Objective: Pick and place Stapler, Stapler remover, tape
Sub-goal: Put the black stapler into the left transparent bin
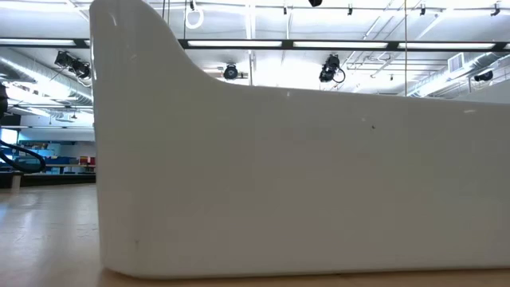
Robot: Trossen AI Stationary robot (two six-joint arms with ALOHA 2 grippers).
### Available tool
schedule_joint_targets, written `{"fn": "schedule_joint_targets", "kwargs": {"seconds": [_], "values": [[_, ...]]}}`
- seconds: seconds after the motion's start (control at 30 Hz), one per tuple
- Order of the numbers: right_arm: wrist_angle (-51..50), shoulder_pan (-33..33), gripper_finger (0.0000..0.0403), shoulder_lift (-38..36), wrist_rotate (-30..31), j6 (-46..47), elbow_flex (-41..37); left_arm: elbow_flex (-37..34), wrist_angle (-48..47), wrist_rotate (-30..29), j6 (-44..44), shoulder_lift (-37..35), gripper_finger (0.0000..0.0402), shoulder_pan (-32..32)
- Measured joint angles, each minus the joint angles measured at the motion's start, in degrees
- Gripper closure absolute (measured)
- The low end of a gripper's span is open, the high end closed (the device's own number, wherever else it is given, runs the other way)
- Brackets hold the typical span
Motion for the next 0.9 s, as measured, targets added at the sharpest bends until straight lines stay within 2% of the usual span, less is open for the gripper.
{"fn": "schedule_joint_targets", "kwargs": {"seconds": [0.23, 0.43, 0.53, 0.67, 0.9], "values": [[0.0, 0.0, 0.0295, 0.0, -0.2, -0.1, 0.0, 0.0, -0.4, 0.0, 0.2, 0.0, 0.0252, 0.5], [-0.3, -0.6, 0.0148, -1.2, 0.3, 0.2, 0.0, 0.0, -4.6, -0.1, 0.3, 0.1, 0.0252, 0.6], [-0.5, -1.1, 0.0105, -1.8, 0.5, 0.5, 0.0, -0.1, -6.9, -1.3, 0.2, 0.1, 0.0252, 0.6], [-0.9, -1.9, 0.0098, -3.5, 0.7, 0.5, 0.0, -0.1, -12.8, -1.5, -1.2, 0.1, 0.0252, 1.0], [-2.5, -4.0, 0.0137, -6.9, 1.1, 0.5, 0.1, -0.1, -28.6, -1.5, -8.0, 0.1, 0.0252, 1.2]]}}
